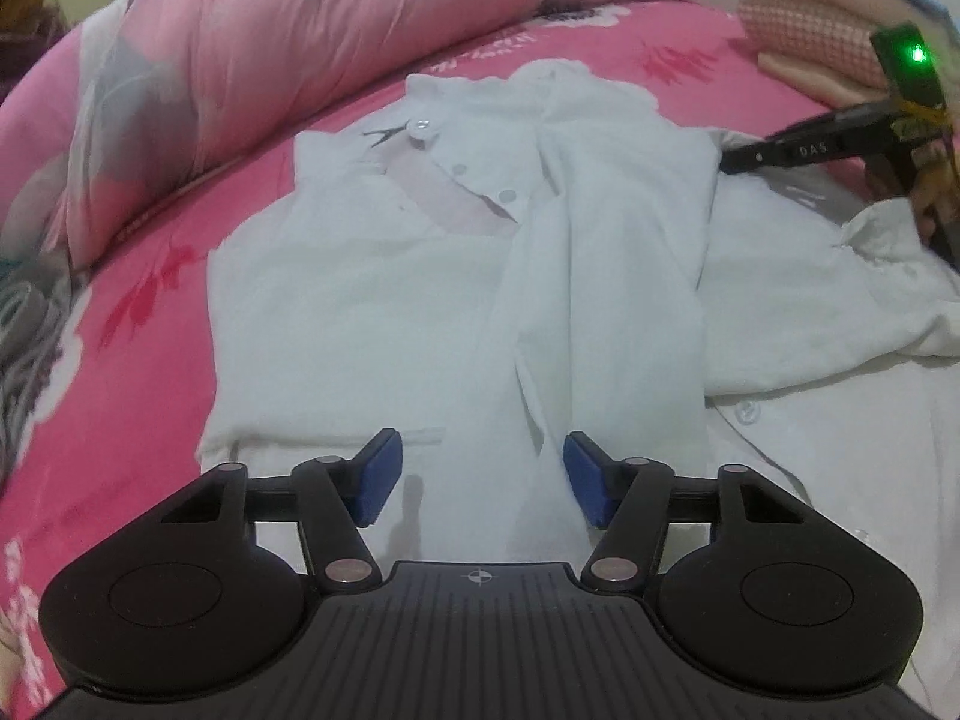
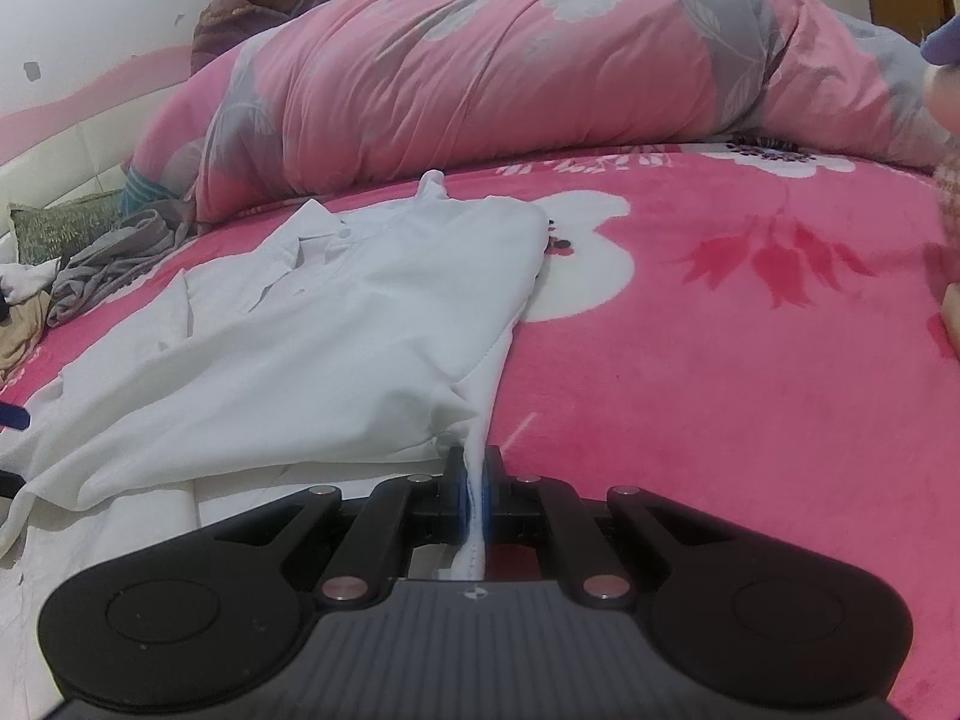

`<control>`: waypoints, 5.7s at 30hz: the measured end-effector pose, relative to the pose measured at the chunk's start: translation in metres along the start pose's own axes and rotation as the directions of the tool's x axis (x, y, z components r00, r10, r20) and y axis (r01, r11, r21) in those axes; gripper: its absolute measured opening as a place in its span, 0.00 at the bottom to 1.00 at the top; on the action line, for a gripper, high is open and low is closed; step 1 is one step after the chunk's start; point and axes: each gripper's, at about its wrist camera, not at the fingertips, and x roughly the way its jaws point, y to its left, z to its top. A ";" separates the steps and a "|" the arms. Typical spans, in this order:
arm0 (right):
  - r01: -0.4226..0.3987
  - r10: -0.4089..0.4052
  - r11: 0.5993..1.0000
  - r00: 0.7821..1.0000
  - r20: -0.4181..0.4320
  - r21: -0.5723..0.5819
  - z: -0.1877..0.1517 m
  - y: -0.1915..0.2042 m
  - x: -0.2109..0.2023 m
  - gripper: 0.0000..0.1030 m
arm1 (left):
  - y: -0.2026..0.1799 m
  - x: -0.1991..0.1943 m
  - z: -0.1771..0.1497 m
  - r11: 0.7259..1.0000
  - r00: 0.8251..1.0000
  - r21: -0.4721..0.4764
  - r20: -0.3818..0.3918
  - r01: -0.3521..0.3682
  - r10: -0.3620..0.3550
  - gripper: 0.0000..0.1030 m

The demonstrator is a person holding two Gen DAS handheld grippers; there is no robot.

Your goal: Fold clothes

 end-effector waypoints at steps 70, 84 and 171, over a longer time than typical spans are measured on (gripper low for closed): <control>-0.025 0.025 0.999 1.000 -0.002 0.038 -0.001 -0.006 0.000 0.03 | 0.082 -0.003 -0.049 0.900 0.993 -0.424 -0.011 0.099 -0.114 0.03; 0.081 -0.083 0.996 0.994 -0.078 -0.032 0.017 0.017 -0.016 0.38 | 0.084 -0.080 -0.085 0.902 0.991 -0.417 0.113 0.115 -0.074 0.28; -0.049 0.051 0.998 0.998 -0.044 0.046 -0.089 0.305 -0.074 0.05 | 0.025 -0.075 -0.104 0.988 0.991 -0.148 0.128 0.050 -0.031 0.10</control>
